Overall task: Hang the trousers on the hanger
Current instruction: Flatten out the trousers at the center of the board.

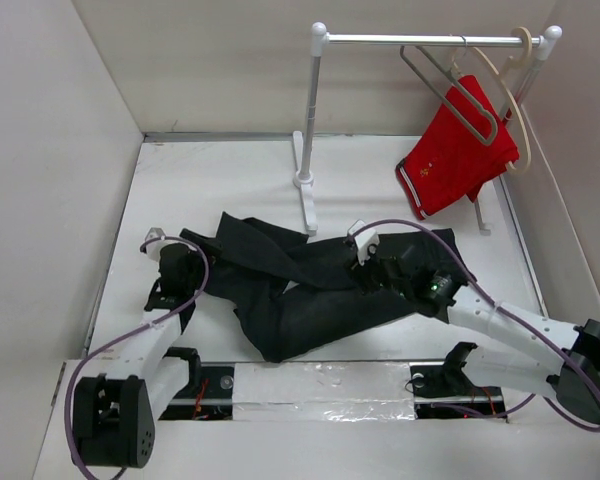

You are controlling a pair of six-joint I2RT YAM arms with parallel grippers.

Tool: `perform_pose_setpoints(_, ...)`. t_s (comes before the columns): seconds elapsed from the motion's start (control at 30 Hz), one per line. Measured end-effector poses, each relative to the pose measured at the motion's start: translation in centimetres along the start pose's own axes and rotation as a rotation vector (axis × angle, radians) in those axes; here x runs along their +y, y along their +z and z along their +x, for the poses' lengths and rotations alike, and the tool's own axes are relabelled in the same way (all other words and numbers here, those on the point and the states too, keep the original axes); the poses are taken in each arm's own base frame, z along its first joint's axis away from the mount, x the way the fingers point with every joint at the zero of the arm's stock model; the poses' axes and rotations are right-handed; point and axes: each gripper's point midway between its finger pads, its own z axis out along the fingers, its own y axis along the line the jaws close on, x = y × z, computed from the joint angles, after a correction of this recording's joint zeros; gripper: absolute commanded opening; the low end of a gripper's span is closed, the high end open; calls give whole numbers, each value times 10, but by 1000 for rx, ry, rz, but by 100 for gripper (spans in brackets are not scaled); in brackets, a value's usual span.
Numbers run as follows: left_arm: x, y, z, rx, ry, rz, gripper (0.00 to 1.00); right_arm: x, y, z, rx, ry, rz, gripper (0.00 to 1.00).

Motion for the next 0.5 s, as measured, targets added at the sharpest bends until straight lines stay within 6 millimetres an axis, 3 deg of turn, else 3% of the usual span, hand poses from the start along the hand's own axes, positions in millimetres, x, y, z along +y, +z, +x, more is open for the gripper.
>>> perform_pose_setpoints(0.1,-8,7,3,18,-17,35,58,0,2,8,12,10,6,58)
perform_pose_setpoints(0.2,-17,11,3,19,-40,74,22,-5,4,19,29,34,45,66)
perform_pose_setpoints(0.23,-21,12,2,16,-53,87,0,-6,5,25,41,44,60,66)
perform_pose_setpoints(0.4,-38,11,-1,12,-35,122,0,-18,12,61,94,133,118,61)
perform_pose_setpoints(0.5,-80,-5,-14,-34,31,171,0,-31,16,80,126,197,158,60)
